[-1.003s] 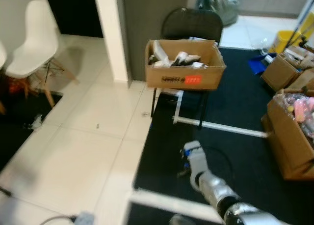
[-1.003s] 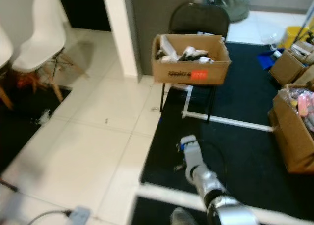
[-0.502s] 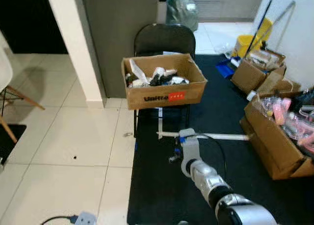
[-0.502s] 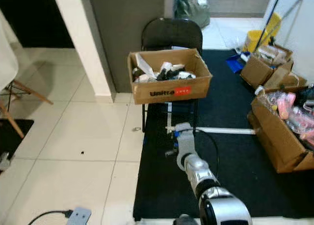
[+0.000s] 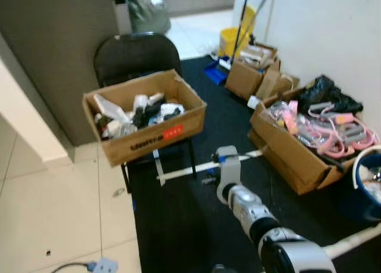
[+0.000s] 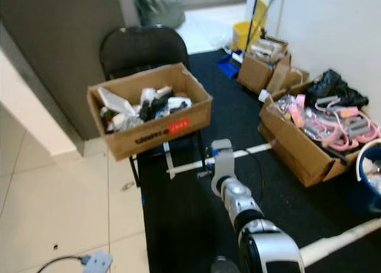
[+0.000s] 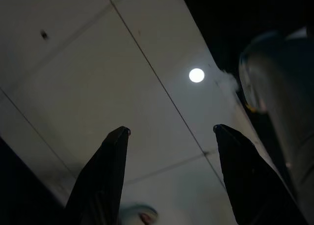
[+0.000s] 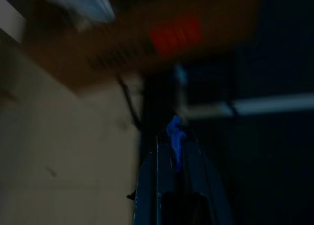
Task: Picking trash to rubbish bin
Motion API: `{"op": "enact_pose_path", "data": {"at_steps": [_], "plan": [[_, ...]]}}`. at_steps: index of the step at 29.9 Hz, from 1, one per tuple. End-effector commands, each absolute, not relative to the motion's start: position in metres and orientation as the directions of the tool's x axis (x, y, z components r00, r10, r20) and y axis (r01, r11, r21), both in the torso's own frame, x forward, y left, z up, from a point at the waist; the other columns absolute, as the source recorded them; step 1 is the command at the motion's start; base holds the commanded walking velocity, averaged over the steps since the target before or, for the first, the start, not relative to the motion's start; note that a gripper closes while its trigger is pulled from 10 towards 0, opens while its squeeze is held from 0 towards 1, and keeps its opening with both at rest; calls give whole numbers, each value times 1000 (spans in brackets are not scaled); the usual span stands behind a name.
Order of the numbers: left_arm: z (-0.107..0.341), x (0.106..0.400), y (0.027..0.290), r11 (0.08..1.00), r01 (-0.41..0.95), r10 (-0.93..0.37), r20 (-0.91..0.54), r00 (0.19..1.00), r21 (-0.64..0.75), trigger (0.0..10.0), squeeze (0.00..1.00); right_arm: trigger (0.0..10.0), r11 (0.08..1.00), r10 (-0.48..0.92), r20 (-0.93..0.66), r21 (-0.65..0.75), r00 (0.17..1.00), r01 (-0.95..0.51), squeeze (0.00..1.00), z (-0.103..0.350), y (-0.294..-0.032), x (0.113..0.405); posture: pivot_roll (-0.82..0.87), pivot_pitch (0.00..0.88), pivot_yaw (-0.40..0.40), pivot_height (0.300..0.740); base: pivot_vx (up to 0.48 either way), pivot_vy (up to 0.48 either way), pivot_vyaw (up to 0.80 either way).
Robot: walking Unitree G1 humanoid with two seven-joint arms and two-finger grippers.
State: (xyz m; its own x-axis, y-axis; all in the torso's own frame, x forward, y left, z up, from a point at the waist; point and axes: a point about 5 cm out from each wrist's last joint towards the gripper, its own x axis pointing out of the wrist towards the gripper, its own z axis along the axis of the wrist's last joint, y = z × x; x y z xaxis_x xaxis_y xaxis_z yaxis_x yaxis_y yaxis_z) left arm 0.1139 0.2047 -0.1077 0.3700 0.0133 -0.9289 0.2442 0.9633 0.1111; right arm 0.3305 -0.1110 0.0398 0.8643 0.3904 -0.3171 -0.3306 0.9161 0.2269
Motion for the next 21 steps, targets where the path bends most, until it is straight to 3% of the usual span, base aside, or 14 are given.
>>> {"op": "enact_pose_path", "data": {"at_steps": [1, 5, 11, 16, 21], "plan": [[-109, 109, 204, 962, 253, 9, -935, 354, 105, 10000, 0, 10000, 890, 432, -266, 279, 862, -360, 0, 45, -107, 332, -73, 60, 79, 740, 480, 0, 0], [-109, 109, 203, 961, 259, 5, -935, 354, 102, 10000, 0, 10000, 706, 627, -24, 439, 778, -556, 0, 78, -82, 341, -72, 55, 74, 740, 480, 0, 0], [-109, 110, 202, 962, 256, 1, -935, 354, 98, 10000, 0, 10000, 544, 764, 104, 427, 637, -722, 0, 98, -55, 339, -63, 48, 64, 740, 480, 0, 0], [-110, 109, 200, 964, 249, 1, -935, 354, 95, 10000, 0, 10000, 492, 810, 141, 365, 569, -790, 0, 110, -35, 336, -54, 49, 56, 740, 480, 0, 0], [-110, 108, 199, 966, 241, 0, -936, 352, 91, 10000, 0, 10000, 526, 817, 75, 308, 572, -793, 0, 111, -23, 337, -53, 51, 55, 740, 480, 0, 0]]}}
